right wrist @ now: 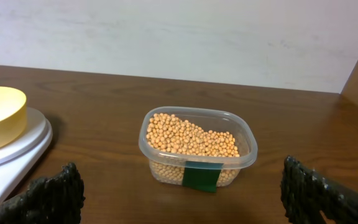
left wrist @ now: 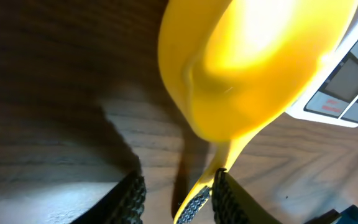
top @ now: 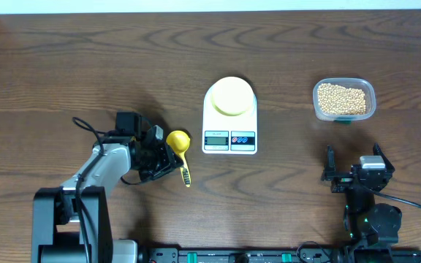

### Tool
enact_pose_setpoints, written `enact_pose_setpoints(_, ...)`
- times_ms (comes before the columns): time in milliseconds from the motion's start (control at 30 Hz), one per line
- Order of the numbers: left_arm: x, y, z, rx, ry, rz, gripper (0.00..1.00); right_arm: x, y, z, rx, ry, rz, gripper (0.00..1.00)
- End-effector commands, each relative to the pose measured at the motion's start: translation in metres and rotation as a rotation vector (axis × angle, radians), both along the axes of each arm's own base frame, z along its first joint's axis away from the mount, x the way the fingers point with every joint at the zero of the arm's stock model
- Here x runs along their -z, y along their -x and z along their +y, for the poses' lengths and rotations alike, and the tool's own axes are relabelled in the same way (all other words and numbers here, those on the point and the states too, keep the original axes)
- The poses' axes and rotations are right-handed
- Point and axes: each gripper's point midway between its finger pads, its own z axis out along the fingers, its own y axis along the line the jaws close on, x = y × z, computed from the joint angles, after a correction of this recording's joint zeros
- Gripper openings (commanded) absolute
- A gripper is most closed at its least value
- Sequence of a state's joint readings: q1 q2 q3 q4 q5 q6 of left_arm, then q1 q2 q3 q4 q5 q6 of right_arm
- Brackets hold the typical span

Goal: Scoop item into bowl and weigh 50g on scale
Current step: 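Lift the yellow scoop with the left gripper, tilting it upright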

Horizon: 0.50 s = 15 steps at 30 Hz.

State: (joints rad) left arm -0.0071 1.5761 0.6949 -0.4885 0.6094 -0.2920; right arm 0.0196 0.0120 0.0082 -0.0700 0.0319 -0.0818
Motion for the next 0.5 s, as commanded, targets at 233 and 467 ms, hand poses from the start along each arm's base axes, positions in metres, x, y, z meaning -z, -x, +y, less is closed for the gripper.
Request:
enact_pose_setpoints(233,-0.001,-0.009,-0.005,0.025,-0.014,-0.059,0.36,0.001,0.0,0.0,-0.002,0.009,0.002,0.99)
enact_pose_setpoints(467,-0.005,-0.008,-0.014,0.037,0.046,-0.069,0.35,0.001,0.0,0.0,-0.002,0.009,0.002,0.99)
